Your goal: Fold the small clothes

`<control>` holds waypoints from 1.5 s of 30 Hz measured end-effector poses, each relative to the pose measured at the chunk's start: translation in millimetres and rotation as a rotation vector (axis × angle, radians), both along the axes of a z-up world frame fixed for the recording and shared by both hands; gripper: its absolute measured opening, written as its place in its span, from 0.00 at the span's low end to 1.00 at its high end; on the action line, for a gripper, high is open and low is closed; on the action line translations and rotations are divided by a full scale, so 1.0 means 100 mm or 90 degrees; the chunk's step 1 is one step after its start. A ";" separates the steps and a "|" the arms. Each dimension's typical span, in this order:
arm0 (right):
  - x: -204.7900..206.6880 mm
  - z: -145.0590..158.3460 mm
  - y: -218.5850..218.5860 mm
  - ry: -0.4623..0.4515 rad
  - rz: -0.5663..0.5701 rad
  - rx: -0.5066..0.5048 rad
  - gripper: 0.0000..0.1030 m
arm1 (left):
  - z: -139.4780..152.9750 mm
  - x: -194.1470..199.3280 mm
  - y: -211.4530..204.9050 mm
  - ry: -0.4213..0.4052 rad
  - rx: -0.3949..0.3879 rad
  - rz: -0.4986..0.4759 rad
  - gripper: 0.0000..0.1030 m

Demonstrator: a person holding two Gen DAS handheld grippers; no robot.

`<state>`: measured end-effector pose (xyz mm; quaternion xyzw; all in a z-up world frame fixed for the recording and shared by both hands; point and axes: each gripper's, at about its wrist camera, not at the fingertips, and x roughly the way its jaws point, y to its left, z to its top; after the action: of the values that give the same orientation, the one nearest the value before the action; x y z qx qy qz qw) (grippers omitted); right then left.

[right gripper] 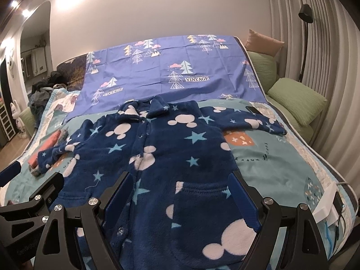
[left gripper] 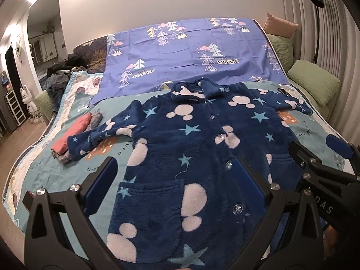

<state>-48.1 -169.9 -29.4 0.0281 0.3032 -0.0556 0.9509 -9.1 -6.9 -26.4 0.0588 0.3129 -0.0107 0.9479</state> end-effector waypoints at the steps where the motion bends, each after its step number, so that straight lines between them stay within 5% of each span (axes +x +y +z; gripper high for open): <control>1: 0.00 0.00 0.01 0.001 -0.001 -0.002 0.85 | -0.03 0.00 0.01 0.003 -0.006 -0.006 0.98; 45: 0.01 0.06 -0.13 -0.004 -0.036 0.004 0.85 | -0.12 0.12 0.05 0.008 -0.014 -0.016 0.98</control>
<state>-47.2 -182.5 -23.8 0.0397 0.2994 -0.0814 0.9498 2.8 -2.4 -38.3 0.0524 0.3177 -0.0264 0.9464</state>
